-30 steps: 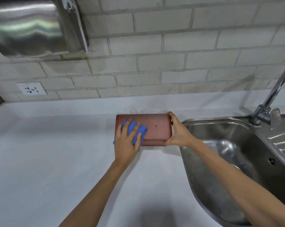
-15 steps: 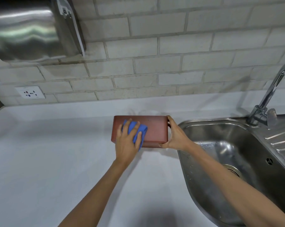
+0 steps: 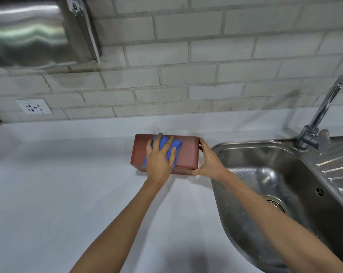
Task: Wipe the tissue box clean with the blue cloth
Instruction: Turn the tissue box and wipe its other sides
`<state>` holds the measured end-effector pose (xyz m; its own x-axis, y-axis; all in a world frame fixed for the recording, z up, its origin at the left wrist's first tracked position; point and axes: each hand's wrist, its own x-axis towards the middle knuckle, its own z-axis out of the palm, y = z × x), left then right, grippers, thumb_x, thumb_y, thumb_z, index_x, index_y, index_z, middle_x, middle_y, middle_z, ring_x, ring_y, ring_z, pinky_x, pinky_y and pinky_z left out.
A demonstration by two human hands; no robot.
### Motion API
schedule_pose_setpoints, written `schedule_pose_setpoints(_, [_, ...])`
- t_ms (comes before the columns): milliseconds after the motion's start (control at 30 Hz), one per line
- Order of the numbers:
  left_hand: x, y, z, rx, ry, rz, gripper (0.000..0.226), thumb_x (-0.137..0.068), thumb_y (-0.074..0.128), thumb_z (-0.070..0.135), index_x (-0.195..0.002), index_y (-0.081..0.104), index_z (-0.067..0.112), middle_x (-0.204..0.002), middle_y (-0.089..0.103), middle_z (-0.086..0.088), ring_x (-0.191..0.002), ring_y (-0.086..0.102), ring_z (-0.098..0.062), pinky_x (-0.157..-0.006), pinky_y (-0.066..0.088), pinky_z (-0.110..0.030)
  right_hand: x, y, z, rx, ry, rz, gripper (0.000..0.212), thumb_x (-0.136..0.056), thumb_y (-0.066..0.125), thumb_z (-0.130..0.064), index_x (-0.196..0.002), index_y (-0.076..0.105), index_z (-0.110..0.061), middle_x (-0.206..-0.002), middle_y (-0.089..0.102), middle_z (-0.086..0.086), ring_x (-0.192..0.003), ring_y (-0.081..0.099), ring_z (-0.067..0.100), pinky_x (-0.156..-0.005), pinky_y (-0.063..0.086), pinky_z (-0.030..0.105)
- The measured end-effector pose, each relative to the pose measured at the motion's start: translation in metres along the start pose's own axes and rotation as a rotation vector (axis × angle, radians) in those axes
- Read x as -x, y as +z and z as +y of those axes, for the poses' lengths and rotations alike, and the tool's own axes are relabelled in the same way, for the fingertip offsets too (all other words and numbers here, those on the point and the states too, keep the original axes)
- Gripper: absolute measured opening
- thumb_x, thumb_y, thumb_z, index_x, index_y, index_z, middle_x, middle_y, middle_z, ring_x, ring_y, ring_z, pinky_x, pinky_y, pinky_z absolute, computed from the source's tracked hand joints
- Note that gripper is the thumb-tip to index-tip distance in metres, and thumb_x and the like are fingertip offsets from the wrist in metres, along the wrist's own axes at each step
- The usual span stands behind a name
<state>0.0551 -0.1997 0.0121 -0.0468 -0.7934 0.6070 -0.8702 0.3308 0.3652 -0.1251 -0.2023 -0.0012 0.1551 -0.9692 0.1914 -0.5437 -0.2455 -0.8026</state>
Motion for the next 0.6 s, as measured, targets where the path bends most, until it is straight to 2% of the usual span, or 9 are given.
schedule_pose_setpoints(67, [-0.014,0.007,0.021,0.001,0.009,0.009,0.042,-0.090,0.042,0.032,-0.116,0.069,0.013,-0.125,0.061,-0.021,-0.113,0.049,-0.039,-0.095,0.048,-0.048,0.000,0.000,-0.002,0.010,-0.007,0.010,0.109,-0.049,0.091,-0.023,-0.139,0.031,-0.013,-0.130,0.052,0.002,-0.116,0.053,0.016,-0.095,0.047,0.025])
schedule_pose_setpoints(167, [-0.005,0.018,0.040,0.003,0.176,-0.043,0.041,-0.089,0.043,0.033,-0.114,0.070,0.015,-0.126,0.061,-0.019,-0.115,0.049,-0.038,-0.094,0.047,-0.048,0.000,-0.001,-0.001,-0.024,-0.012,0.017,0.105,-0.048,0.090,-0.022,-0.137,0.034,-0.012,-0.128,0.055,-0.001,-0.113,0.056,0.014,-0.093,0.048,0.023])
schedule_pose_setpoints(300, [0.025,0.009,0.017,0.040,0.321,-0.084,0.038,-0.091,0.045,0.031,-0.113,0.069,0.013,-0.127,0.060,-0.019,-0.117,0.043,-0.031,-0.101,0.040,-0.041,0.002,-0.002,0.000,-0.029,-0.011,0.005,0.106,-0.052,0.090,-0.018,-0.140,0.031,-0.007,-0.129,0.054,0.003,-0.119,0.053,0.016,-0.097,0.046,0.024])
schedule_pose_setpoints(367, [0.020,0.005,0.008,0.016,0.245,-0.037,0.038,-0.090,0.046,0.030,-0.111,0.070,0.012,-0.125,0.062,-0.020,-0.113,0.047,-0.034,-0.099,0.042,-0.040,0.003,0.000,-0.001,-0.017,-0.022,0.012,0.108,-0.049,0.092,-0.023,-0.138,0.033,-0.010,-0.129,0.054,0.002,-0.117,0.053,0.014,-0.094,0.045,0.020])
schedule_pose_setpoints(467, [-0.004,0.010,0.028,-0.015,0.046,0.011,0.040,-0.089,0.043,0.032,-0.113,0.070,0.014,-0.124,0.062,-0.020,-0.106,0.057,-0.043,-0.092,0.050,-0.046,0.003,0.001,-0.002,-0.028,-0.039,0.030,0.106,-0.047,0.093,-0.028,-0.135,0.036,-0.012,-0.127,0.054,-0.001,-0.113,0.055,0.011,-0.093,0.048,0.020])
schedule_pose_setpoints(533, [-0.014,0.017,0.048,-0.021,0.051,-0.011,0.041,-0.088,0.042,0.032,-0.113,0.070,0.016,-0.124,0.062,-0.019,-0.106,0.058,-0.044,-0.091,0.050,-0.048,0.003,0.001,-0.002,-0.042,-0.036,0.032,0.100,-0.048,0.093,-0.020,-0.132,0.039,-0.008,-0.123,0.054,-0.003,-0.109,0.055,0.008,-0.089,0.046,0.012])
schedule_pose_setpoints(600, [-0.009,0.024,0.058,-0.038,0.120,-0.057,0.042,-0.085,0.042,0.033,-0.113,0.070,0.018,-0.126,0.061,-0.018,-0.109,0.058,-0.042,-0.094,0.049,-0.048,0.002,0.000,0.001,-0.042,-0.015,0.020,0.087,-0.051,0.089,-0.011,-0.126,0.045,-0.004,-0.112,0.056,-0.004,-0.101,0.058,0.005,-0.081,0.045,0.013])
